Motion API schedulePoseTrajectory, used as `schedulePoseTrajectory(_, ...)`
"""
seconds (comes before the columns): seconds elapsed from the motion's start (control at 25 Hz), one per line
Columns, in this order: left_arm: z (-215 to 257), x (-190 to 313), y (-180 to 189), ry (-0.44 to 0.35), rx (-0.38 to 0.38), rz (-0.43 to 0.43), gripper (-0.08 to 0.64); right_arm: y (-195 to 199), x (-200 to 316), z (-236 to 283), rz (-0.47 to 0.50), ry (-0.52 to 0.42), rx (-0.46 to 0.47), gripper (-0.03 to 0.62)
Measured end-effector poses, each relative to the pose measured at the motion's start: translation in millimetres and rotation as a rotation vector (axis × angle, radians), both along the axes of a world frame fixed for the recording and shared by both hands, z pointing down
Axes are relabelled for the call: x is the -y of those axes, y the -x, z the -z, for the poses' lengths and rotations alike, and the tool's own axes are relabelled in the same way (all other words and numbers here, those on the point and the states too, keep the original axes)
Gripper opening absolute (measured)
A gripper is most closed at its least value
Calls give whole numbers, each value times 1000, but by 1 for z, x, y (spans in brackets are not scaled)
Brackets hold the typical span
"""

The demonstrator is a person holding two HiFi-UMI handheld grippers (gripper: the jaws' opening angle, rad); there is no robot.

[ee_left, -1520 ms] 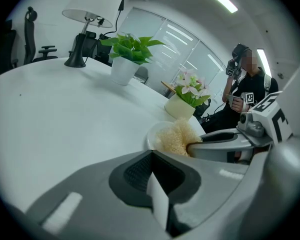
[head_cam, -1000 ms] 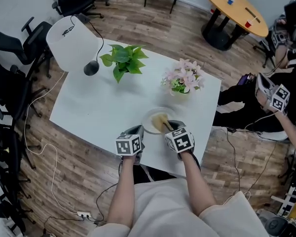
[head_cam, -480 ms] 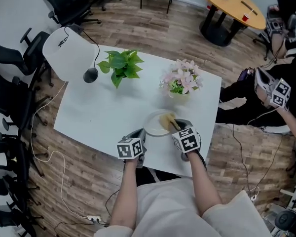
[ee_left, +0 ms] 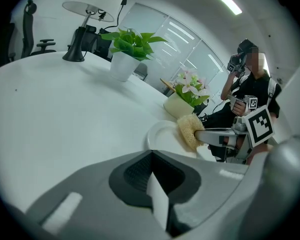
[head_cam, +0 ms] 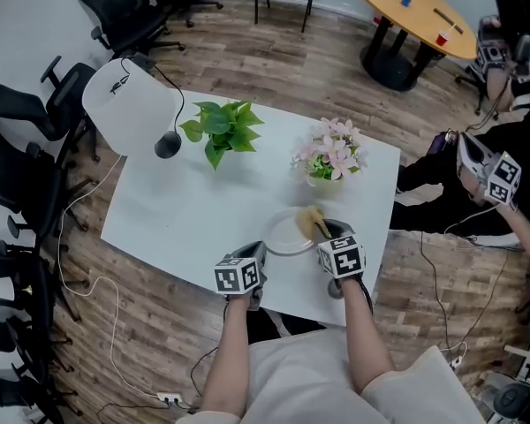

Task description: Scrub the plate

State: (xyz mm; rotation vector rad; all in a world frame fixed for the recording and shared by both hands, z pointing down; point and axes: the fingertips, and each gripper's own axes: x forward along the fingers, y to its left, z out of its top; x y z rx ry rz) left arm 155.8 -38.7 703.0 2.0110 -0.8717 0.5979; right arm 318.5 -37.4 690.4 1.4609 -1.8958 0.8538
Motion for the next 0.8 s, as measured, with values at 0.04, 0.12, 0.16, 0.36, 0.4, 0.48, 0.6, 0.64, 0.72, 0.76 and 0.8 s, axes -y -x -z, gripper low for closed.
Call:
schedulePoseTrajectory(0.04,0,0,1,1,-3,3,0,0,1,0,-1,0,0,84)
schedulePoseTrajectory(0.12,1,1,1,4,-8,11,0,-1,2,0,-3,0,-4,84)
schedulePoseTrajectory(0.16,1,1,1,6,-9,13,0,-1,3,1,-5,1,-8,84)
schedulePoseTrajectory(0.36,2,-1,-1,6,-2,-3,0,9,7,-2,0,11,-17,84)
schedulePoseTrajectory(0.4,2,-1,-3,5,-4,-6,0,10,7,-2,-2,16,-19,83)
schedulePoseTrajectory(0.48,3,-3,-5,3,-3,-8,0,14,5,-3,-13,20,-20,83)
schedulePoseTrajectory(0.6,3,-1,-1,3,2,-6,0,28,8,-6,-18,17,-3,83)
schedulePoseTrajectory(0.64,3,-1,-1,5,1,-6,0,31,8,-7,-13,20,0,81)
schedulePoseTrajectory(0.72,3,-1,-4,6,-5,-8,0,34,8,-8,-3,27,1,81)
schedulePoseTrajectory(0.76,3,-1,-4,6,-7,-7,0,36,8,-9,2,31,1,80)
schedulePoseTrajectory(0.8,3,-1,-3,6,-6,-6,0,38,8,-9,4,34,3,80)
